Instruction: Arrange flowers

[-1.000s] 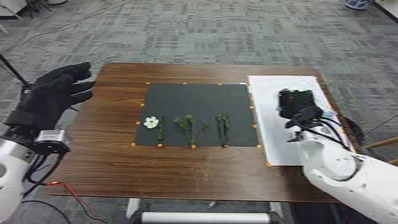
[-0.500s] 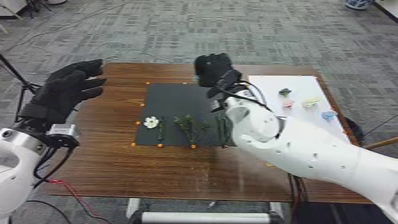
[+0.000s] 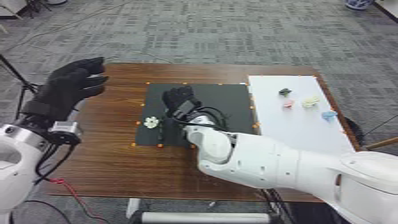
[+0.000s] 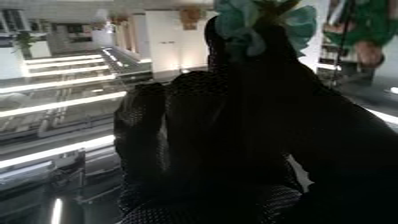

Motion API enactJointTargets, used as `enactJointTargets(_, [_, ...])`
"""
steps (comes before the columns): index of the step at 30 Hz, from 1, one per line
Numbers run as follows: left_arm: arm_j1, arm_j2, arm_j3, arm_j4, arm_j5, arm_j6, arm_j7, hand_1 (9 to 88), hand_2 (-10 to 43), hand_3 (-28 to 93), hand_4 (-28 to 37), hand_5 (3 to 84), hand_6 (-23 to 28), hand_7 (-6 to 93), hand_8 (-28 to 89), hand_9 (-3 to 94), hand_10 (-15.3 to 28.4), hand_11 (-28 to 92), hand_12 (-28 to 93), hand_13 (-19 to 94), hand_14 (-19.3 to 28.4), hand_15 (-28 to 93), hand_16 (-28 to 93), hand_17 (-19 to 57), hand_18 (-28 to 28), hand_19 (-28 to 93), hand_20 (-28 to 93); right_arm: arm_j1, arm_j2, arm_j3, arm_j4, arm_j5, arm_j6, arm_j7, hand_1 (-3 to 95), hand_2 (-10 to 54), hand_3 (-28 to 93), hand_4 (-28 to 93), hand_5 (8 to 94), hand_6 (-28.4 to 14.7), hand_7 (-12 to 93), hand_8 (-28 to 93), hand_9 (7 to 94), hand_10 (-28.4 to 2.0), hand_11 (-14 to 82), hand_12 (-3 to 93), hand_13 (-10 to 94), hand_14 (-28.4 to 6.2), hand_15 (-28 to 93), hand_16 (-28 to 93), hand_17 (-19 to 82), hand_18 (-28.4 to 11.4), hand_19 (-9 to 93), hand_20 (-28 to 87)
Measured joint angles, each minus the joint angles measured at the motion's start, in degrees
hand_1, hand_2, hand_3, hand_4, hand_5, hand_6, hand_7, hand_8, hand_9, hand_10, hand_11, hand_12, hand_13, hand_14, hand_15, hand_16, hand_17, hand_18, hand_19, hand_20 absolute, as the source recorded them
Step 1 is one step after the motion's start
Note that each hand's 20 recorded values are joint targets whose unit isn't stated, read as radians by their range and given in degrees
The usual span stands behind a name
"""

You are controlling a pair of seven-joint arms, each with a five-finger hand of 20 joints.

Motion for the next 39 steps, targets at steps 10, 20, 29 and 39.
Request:
enactJointTargets(10, [-2.83,0.82,1.7,0.56,0.0,-0.47,-0.06,25.3,-5.6,69,-27.2,26.5,2.7,22.2,-10,20.1,10.9,24,12,13,14.4,41,-8,-8.0,20.7,40,6,1.77,-1.42,0.08,1.32,0.72,1.2,1.68,51.4,-9.5,85,-28,70.9,4.4,50,-2,83.6,-3.3,18.2,51.0,67,-4.0,68,49,32,-19.5,82,55])
enactJointTargets(20, [-5.5,1.76,4.48,1.71,-0.03,-1.03,-0.4,25.5,-5.1,68,-26.8,26.2,2.7,19.0,-8,20.0,10.4,17,16,14,13.7,33,-5,-8.0,20.3,38,7,1.4,-5.19,-0.46,6.95,-0.24,0.95,1.66,52.4,-9.5,83,-28,70.4,4.6,49,-4,83.5,-3.3,16.3,49.5,67,-4.1,69,48,32,-19.5,82,56])
enactJointTargets(29, [-7.47,2.47,6.02,1.91,-0.11,-1.57,-0.76,25.6,-5.0,68,-26.5,26.1,2.8,15.4,-6,20.2,9.7,7,21,14,12.9,21,1,-7.5,20.0,36,8,3.03,-7.92,-4.07,9.42,0.69,0.79,2.53,53.6,-9.5,80,-28,69.4,4.7,49,-5,82.6,-3.0,15.4,49.1,66,-4.4,70,48,32,-19.2,82,56])
enactJointTargets(39, [-7.99,2.6,6.48,2.11,-0.15,-1.66,-0.87,25.7,-5.0,68,-26.4,26.1,2.8,14.2,-6,20.6,9.6,3,24,15,12.6,17,5,-7.1,19.8,34,9,4.17,-8.74,-5.46,9.93,0.74,0.54,2.86,52.0,-9.5,79,-28,64.9,5.3,45,-7,79.6,-2.5,10.7,43.2,64,-4.6,71,46,31,-18.9,81,57])
